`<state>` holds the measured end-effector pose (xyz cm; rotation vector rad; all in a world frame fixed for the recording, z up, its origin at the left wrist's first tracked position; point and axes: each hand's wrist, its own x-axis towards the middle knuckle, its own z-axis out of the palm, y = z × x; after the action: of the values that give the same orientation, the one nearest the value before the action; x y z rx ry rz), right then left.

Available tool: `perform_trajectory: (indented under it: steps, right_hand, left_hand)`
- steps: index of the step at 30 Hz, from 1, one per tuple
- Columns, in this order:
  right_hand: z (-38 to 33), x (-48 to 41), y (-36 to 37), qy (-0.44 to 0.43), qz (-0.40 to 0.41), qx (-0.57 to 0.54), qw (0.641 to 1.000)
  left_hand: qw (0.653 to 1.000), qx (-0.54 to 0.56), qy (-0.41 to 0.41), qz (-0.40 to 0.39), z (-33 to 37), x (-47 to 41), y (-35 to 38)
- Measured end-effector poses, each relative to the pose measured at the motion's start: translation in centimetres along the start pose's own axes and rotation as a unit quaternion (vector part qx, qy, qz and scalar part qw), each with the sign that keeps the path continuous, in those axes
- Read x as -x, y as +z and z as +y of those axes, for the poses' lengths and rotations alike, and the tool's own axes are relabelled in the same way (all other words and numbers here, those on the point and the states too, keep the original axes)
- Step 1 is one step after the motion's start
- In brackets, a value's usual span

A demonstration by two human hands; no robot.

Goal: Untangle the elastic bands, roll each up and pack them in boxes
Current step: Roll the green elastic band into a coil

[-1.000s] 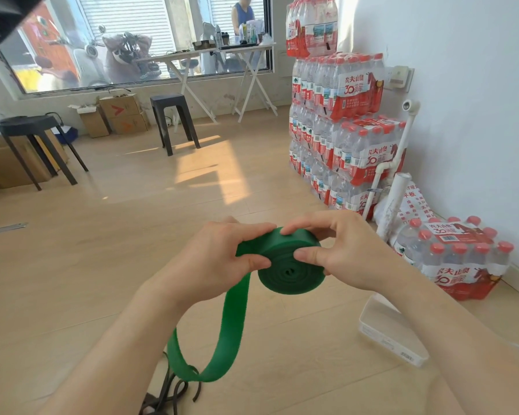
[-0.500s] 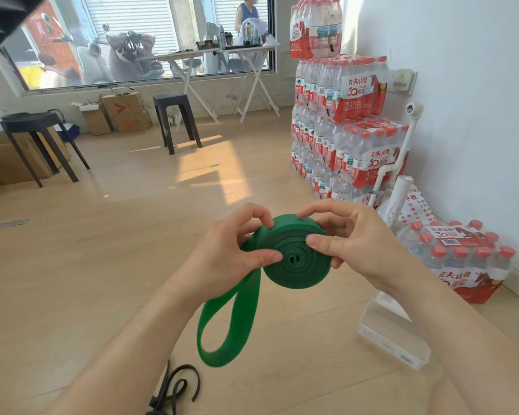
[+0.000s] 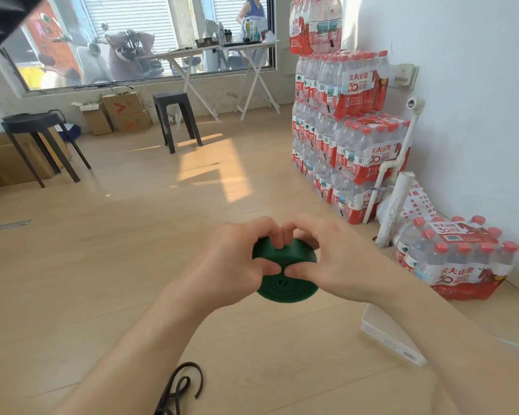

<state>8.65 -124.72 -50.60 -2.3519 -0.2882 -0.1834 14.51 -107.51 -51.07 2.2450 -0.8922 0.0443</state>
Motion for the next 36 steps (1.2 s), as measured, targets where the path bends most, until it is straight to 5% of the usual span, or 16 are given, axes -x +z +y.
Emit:
perform_trajectory:
  steps: [6, 17, 26, 36]
  right_hand:
    - [0.8, 0.2, -1.0, 0.019, 0.053, -0.026, 0.998]
    - [1.6, -0.1, -1.4, 0.055, 0.034, -0.163, 0.984]
    - [0.0, -0.2, 1.1, -0.018, 0.023, 0.103, 0.994]
    - [1.2, -0.2, -0.3, 0.013, 0.064, 0.040, 0.997]
  left_hand:
    - [0.999, 0.044, -0.016, 0.006, -0.3, -0.5, -0.6]
    - [0.998, 0.052, -0.031, 0.009, -0.4, -0.5, -0.9]
    - [0.997, -0.071, 0.004, -0.021, -0.5, -0.3, -0.1]
    - [0.999, -0.035, 0.001, -0.027, -0.7, -0.8, -0.3]
